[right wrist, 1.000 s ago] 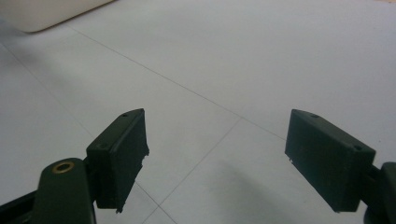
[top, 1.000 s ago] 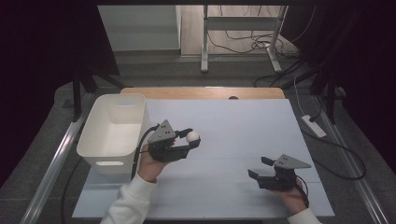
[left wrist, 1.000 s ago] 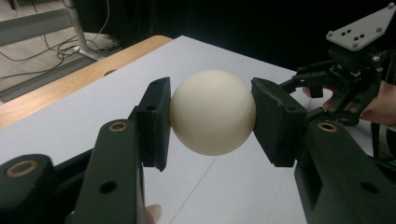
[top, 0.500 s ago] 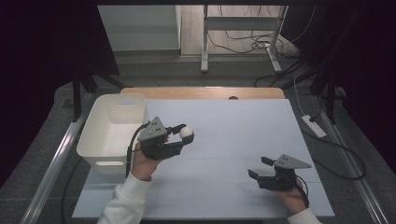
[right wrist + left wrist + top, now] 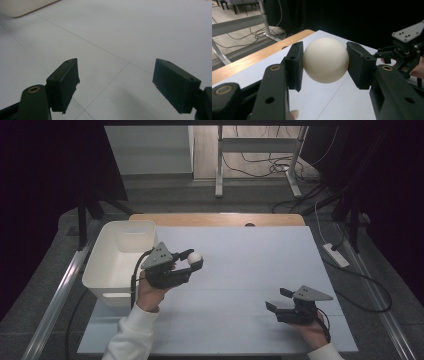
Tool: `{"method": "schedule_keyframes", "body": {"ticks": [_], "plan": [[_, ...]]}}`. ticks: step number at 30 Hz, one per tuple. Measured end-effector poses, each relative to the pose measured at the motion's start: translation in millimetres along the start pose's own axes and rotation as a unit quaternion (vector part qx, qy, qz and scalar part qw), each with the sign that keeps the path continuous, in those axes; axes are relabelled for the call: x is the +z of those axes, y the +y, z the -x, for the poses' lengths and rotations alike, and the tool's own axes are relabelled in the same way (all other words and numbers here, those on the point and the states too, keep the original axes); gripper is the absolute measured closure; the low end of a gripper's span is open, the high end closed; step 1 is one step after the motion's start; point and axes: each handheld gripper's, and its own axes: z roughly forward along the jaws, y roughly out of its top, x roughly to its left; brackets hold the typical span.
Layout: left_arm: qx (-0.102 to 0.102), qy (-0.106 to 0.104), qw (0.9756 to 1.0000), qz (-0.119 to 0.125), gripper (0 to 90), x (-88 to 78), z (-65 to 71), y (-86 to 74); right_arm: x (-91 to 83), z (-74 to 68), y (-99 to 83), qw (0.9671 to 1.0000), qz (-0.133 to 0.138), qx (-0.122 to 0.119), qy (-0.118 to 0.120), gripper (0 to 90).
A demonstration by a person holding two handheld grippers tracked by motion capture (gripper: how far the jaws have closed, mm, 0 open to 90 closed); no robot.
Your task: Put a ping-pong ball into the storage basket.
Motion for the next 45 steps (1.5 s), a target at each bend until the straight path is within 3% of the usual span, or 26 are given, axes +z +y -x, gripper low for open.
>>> {"method": "schedule_keyframes", "body": {"ticks": [9,17,27,45], "plan": [[-0.001,0.024,0.9997,-0.004,50.7,-5.6,-9.1,8.9,-0.9,1.6,0.1,1.0,0.002,0.002,0.003,21.0],[-0.024,0.061,0.9978,-0.012,50.7,-14.2,-26.4,8.5,-0.7,1.8,0.0,1.0,0.003,0.003,0.005,20.9],[-0.032,0.08,0.9962,-0.011,50.7,-25.4,-37.7,8.3,-0.2,1.3,-0.1,1.0,0.0,0.003,0.003,21.0],[-0.054,0.12,0.9911,-0.02,50.7,-38.7,-61.0,6.1,0.6,0.7,0.0,1.0,0.001,0.001,0.004,21.0]]}}
